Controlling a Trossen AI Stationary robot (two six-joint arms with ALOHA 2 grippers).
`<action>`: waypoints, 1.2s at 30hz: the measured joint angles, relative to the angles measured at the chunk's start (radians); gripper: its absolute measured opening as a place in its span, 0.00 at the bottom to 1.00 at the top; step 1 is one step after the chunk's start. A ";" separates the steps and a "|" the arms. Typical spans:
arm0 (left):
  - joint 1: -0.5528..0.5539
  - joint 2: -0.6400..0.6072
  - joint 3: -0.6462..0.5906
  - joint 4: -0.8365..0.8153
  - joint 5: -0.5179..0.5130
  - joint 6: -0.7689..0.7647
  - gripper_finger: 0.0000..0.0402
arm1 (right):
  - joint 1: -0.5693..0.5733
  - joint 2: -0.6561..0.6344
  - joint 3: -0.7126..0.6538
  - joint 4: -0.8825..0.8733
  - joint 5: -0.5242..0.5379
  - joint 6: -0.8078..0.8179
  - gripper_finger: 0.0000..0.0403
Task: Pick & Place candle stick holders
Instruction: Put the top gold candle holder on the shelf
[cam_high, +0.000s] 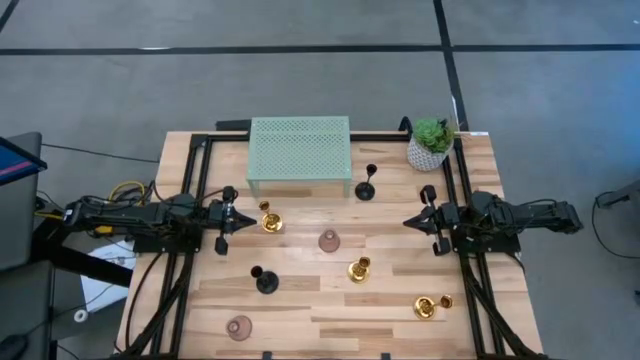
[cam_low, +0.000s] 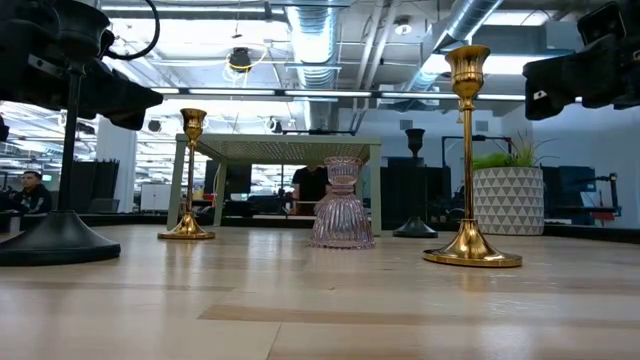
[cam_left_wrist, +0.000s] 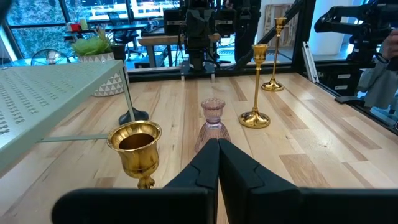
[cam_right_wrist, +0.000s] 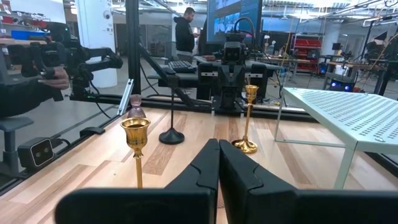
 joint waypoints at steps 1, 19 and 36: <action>0.000 0.000 0.000 0.000 0.000 0.000 0.02 | 0.000 0.000 0.000 0.000 0.000 0.000 0.00; 0.000 0.000 0.000 0.019 0.005 -0.022 0.02 | 0.009 0.000 0.000 0.015 0.000 0.000 0.00; 0.000 0.000 0.000 0.045 0.004 -0.025 0.02 | 0.008 0.000 0.000 0.018 0.000 0.000 0.00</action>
